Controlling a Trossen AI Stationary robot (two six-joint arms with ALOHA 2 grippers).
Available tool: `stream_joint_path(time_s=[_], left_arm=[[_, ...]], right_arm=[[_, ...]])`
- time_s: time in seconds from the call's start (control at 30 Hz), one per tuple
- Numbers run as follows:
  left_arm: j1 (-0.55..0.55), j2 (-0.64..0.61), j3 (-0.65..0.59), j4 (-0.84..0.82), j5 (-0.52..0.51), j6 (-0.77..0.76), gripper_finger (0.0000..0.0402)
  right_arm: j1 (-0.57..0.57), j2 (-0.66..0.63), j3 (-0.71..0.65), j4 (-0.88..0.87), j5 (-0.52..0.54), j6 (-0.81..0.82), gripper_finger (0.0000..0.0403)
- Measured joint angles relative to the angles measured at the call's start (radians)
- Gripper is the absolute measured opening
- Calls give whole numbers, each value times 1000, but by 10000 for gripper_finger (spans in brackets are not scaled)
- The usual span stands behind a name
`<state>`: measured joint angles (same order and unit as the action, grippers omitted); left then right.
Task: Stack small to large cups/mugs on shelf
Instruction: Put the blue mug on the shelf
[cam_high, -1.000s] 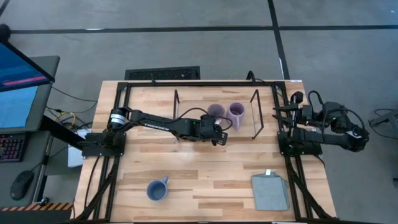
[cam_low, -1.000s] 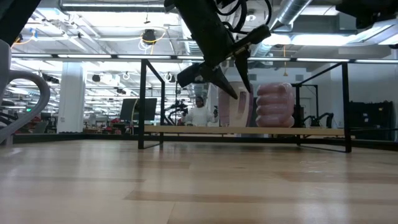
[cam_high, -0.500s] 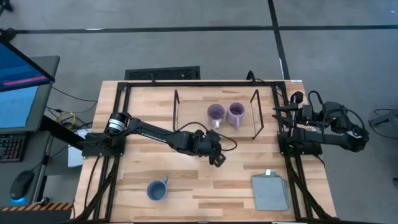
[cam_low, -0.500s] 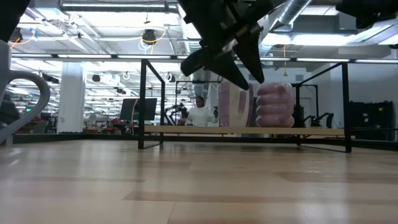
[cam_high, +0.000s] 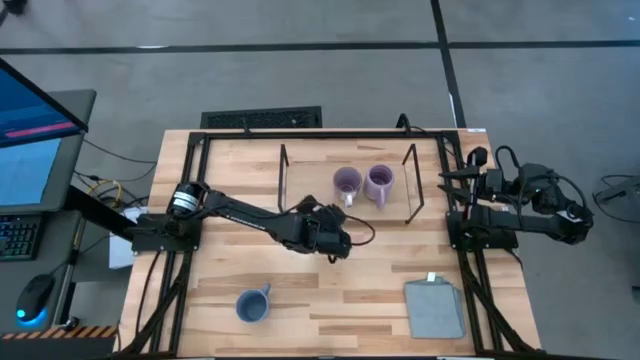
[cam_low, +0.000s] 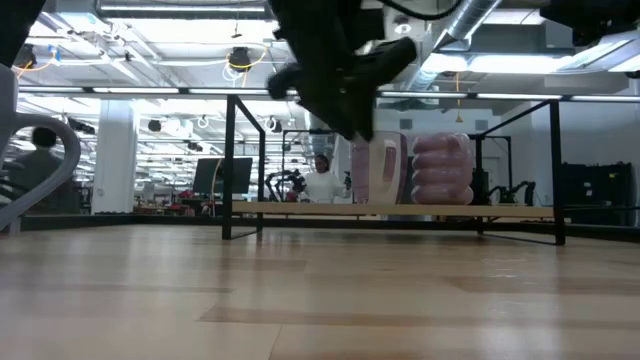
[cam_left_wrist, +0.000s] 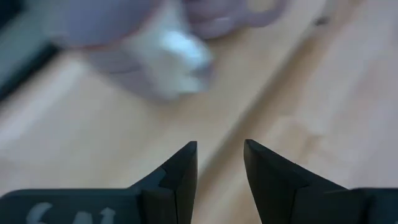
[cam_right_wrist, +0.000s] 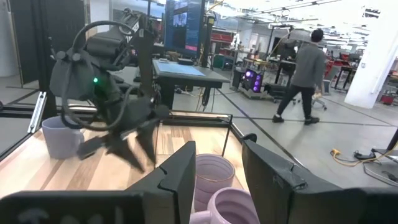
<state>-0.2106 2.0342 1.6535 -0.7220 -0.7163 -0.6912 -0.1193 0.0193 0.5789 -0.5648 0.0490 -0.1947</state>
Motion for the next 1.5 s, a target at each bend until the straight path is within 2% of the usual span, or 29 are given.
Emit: stream_joint_path(time_s=[0.13,0.37,0.53,0.77,0.87,1.0,1.17,1.5], left_arm=[[-1,-42,0,-116,-105,-52,124],[-30,-112,-6,-269,-229,-74,124],[-45,-151,-45,-362,-269,-104,121],[-46,-204,-164,-369,-317,-115,97],[-48,-204,-170,-375,-294,-110,92],[-49,-203,-166,-371,-221,-16,91],[-49,-202,-166,-360,-113,-8,91],[-48,-213,-167,-393,-35,28,90]], right_arm=[[0,0,0,0,0,0,154],[0,0,0,0,0,0,154],[0,0,0,0,0,0,155],[0,0,0,1,0,0,153],[0,0,0,4,1,0,155],[0,0,0,5,2,-3,155],[0,0,0,5,4,-7,153],[0,0,0,5,4,-7,154]])
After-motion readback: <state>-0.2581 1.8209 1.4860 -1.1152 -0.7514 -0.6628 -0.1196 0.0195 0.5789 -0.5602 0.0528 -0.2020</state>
